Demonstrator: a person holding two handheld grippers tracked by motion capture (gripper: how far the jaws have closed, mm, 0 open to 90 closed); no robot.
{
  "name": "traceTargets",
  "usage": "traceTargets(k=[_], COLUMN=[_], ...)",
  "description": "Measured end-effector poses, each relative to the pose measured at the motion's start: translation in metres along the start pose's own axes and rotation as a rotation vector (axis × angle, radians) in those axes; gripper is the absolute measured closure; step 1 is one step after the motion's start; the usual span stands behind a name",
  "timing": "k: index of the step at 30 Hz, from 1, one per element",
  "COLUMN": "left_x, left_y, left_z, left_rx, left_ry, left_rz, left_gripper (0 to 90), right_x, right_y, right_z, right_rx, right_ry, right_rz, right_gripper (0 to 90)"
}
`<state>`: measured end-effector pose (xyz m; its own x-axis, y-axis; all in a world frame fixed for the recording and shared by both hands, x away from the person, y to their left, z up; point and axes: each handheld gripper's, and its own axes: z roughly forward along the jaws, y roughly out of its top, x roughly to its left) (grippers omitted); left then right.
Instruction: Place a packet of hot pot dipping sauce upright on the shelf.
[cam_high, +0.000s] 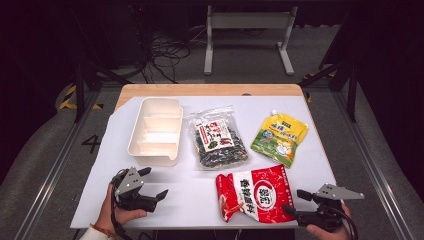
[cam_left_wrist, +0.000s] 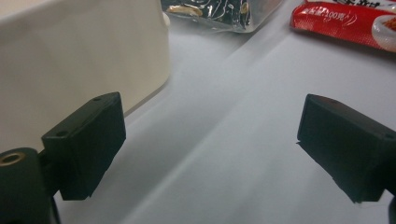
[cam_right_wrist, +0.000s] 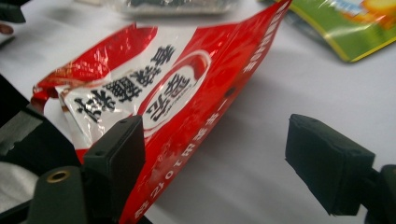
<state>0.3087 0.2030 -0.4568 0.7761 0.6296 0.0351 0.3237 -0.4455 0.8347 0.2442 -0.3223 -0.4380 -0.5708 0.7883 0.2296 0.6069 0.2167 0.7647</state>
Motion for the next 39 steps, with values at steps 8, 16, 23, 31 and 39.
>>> traceTargets(k=[8, 16, 23, 31, 39], left_x=[-0.002, -0.011, -0.020, -0.034, -0.034], left_y=[-0.004, -0.004, 0.013, 0.044, 0.059], left_z=[-0.002, -0.007, 0.004, 0.038, 0.066], left_rx=[0.015, 0.015, 0.019, 0.059, 0.090], left_ry=[0.009, -0.013, -0.064, -0.213, -0.282], left_rz=[0.001, 0.011, 0.050, 0.102, 0.069], left_gripper=[11.9, 13.5, 14.7, 18.2, 16.8], right_x=[0.003, 0.014, 0.017, 0.039, 0.059], right_y=[0.003, 0.017, 0.039, 0.078, 0.092], right_z=[0.023, 0.031, 0.037, 0.050, 0.066], right_rx=[0.121, 0.116, 0.078, 0.048, 0.017], right_ry=[0.130, 0.165, 0.148, 0.100, 0.056], right_rz=[-0.027, -0.133, -0.210, -0.378, -0.480], right_gripper=[32.6, 74.8, 89.3, 89.4, 89.5])
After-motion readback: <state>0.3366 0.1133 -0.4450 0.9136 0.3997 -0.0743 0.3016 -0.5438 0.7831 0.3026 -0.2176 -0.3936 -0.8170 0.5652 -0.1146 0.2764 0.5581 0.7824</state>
